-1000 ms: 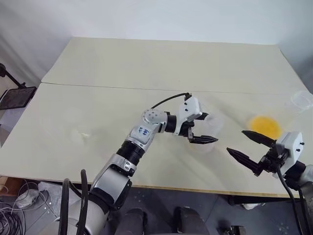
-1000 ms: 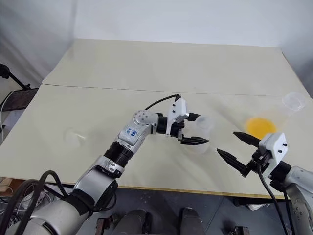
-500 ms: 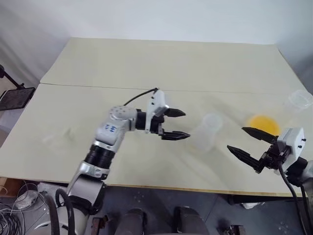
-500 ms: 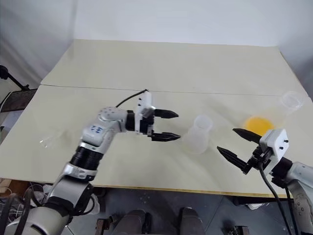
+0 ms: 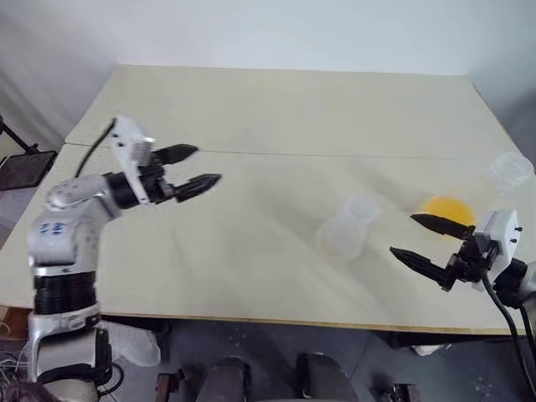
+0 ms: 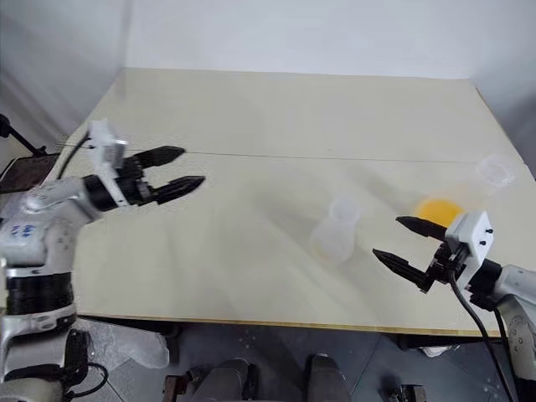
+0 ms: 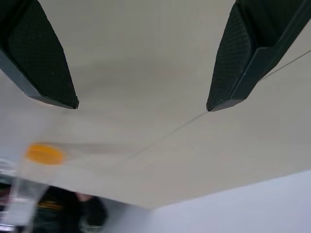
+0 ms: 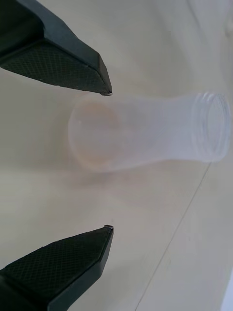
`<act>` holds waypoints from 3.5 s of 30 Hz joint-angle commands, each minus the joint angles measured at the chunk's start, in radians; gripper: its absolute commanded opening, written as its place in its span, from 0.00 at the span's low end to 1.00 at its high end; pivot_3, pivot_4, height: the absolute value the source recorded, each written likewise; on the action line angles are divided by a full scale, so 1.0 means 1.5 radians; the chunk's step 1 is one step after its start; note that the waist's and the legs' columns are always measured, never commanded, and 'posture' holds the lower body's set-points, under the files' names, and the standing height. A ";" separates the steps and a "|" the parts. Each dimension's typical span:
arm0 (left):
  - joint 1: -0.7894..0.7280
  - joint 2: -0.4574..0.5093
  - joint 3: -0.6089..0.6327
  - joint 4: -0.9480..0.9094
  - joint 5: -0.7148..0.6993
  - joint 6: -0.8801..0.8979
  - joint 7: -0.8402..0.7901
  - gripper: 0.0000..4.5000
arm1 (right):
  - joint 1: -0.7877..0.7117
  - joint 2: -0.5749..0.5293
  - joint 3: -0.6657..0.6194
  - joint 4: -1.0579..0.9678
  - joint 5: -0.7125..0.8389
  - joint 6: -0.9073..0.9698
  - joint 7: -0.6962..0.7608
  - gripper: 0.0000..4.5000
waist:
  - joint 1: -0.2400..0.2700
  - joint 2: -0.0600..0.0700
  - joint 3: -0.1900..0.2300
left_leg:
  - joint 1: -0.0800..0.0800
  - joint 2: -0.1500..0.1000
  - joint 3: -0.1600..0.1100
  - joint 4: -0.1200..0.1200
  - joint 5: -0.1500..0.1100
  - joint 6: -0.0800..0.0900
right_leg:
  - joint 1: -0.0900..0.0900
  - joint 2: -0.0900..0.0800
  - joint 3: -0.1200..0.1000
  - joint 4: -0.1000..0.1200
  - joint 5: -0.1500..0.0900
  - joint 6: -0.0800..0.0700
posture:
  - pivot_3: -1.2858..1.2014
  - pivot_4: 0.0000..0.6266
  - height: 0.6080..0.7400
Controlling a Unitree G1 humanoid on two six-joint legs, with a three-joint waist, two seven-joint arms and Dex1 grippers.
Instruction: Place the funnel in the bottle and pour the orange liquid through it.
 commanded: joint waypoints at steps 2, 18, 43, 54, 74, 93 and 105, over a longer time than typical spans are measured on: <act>0.163 -0.015 0.115 -0.095 -0.041 -0.008 0.040 1.00 | -0.015 -0.013 0.008 -0.007 0.006 -0.001 0.024 1.00 | -0.001 0.000 0.000 | 0.000 0.000 0.000 0.000 0.000 0.000 | 0.000 0.000 0.001 0.000 0.000 0.000 | 0.52 0.24 1.00; 0.416 -0.014 0.360 -0.110 -0.081 -0.083 0.144 1.00 | -0.005 0.002 0.039 -0.038 0.013 0.023 0.038 1.00 | -0.001 -0.001 0.000 | 0.001 0.000 0.000 -0.001 -0.001 0.001 | 0.000 -0.001 0.006 -0.004 0.000 0.000 | 0.52 0.24 1.00; 0.185 0.112 0.208 0.331 -0.012 -0.116 0.157 1.00 | -0.052 -0.002 0.069 -0.005 -0.003 0.017 0.043 1.00 | -0.014 -0.001 0.000 | 0.001 0.000 0.001 -0.001 -0.001 0.000 | -0.001 -0.001 0.005 -0.002 0.000 0.000 | 0.52 0.24 1.00; 0.135 0.127 0.161 0.406 0.002 -0.120 0.130 0.52 | -0.042 -0.002 0.058 0.016 -0.014 -0.002 0.054 1.00 | -0.015 -0.001 0.000 | 0.001 0.000 0.001 -0.001 -0.001 0.000 | -0.001 0.000 0.006 0.001 0.000 0.000 | 0.52 0.24 1.00; 0.058 0.183 0.082 0.233 -0.019 -0.044 0.034 0.01 | -0.032 0.015 0.059 0.035 -0.020 -0.049 0.037 1.00 | -0.013 -0.001 0.000 | 0.001 0.000 0.001 -0.001 -0.001 0.000 | -0.001 -0.001 0.006 0.001 0.000 0.000 | 0.52 0.24 1.00; -0.406 -0.038 -0.258 0.308 0.027 -0.123 -0.232 0.01 | 0.030 0.060 0.040 -0.082 -0.007 -0.040 -0.058 1.00 | -0.010 -0.002 0.001 | 0.000 -0.001 0.002 0.000 -0.001 0.001 | -0.002 0.004 0.005 0.002 0.000 0.000 | 0.52 0.24 1.00; -0.577 -0.189 -0.338 0.514 0.114 -0.333 -0.387 0.01 | 0.118 0.101 0.028 -0.173 -0.008 -0.043 -0.132 1.00 | -0.005 -0.002 0.001 | 0.000 -0.002 0.003 0.000 -0.001 0.002 | -0.002 0.004 0.000 0.002 0.000 0.000 | 0.52 0.24 1.00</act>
